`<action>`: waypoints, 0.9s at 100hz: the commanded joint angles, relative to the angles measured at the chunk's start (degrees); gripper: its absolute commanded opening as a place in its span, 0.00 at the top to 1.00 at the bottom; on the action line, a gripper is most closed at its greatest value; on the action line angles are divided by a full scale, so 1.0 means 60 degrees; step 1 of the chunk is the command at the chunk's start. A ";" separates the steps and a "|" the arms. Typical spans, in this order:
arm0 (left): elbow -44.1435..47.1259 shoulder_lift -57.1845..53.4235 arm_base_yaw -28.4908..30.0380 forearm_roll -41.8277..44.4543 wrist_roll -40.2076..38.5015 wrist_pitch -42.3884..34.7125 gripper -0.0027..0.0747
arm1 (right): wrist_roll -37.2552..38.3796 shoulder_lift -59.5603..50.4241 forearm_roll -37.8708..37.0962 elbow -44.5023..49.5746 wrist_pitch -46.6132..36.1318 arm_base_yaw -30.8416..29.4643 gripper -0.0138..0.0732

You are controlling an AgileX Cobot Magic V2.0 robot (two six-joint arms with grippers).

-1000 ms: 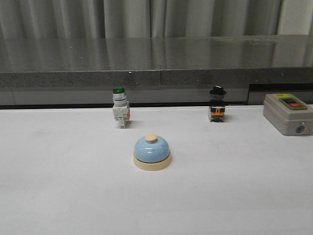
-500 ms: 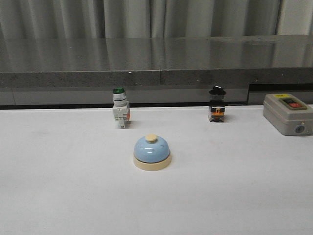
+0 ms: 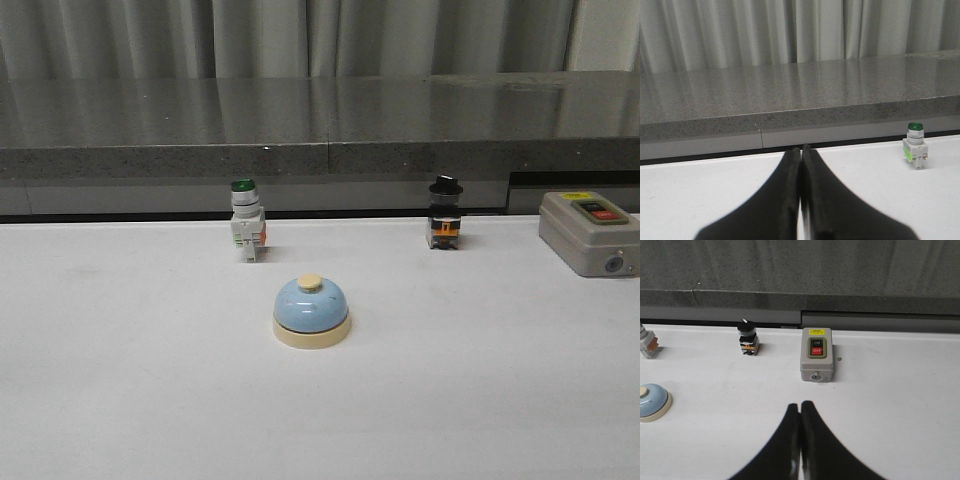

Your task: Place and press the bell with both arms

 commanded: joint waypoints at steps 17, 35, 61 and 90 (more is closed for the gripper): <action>0.0394 -0.0279 0.0017 0.0004 -0.0068 -0.0785 0.99 | -0.0032 0.0065 -0.0103 -0.0224 -0.0637 -0.0053 0.91; 0.0394 -0.0279 0.0017 0.0004 -0.0068 -0.0785 0.99 | -0.0032 -0.0244 -0.0107 0.0387 -0.1226 -0.0055 0.91; 0.0394 -0.0279 0.0017 0.0004 -0.0068 -0.0785 0.99 | -0.0032 -0.2247 -0.0107 0.2282 -0.2990 -0.0055 0.91; 0.0394 -0.0279 0.0017 0.0004 -0.0068 -0.0785 0.99 | -0.0032 -0.3479 -0.0098 0.3877 -0.4010 -0.0064 0.91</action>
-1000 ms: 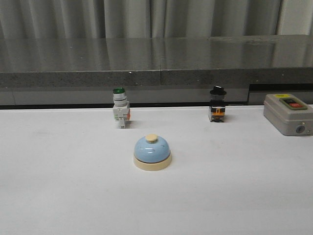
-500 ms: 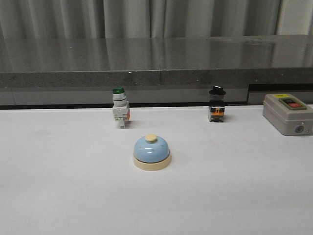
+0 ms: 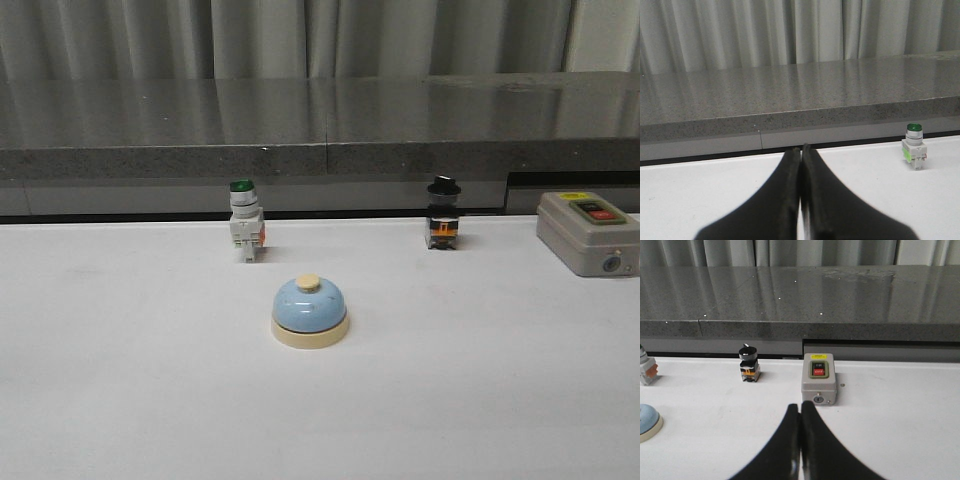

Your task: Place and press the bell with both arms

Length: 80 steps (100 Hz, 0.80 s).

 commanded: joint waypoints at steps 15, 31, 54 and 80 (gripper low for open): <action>0.0394 -0.0279 0.0017 0.0004 -0.0068 -0.0761 0.99 | -0.0032 -0.0171 -0.0098 0.0640 -0.1975 -0.0066 0.91; 0.0394 -0.0279 0.0017 0.0004 -0.0068 -0.0761 0.99 | -0.0032 -0.0171 -0.0098 0.1327 -0.3032 -0.0075 0.91; 0.0394 -0.0279 0.0017 0.0004 -0.0068 -0.0761 0.99 | -0.0032 -0.0171 -0.0098 0.1304 -0.2977 -0.0075 0.91; 0.0394 -0.0279 0.0017 0.0004 -0.0068 -0.0761 0.99 | -0.0032 -0.0171 -0.0098 0.1304 -0.2977 -0.0075 0.91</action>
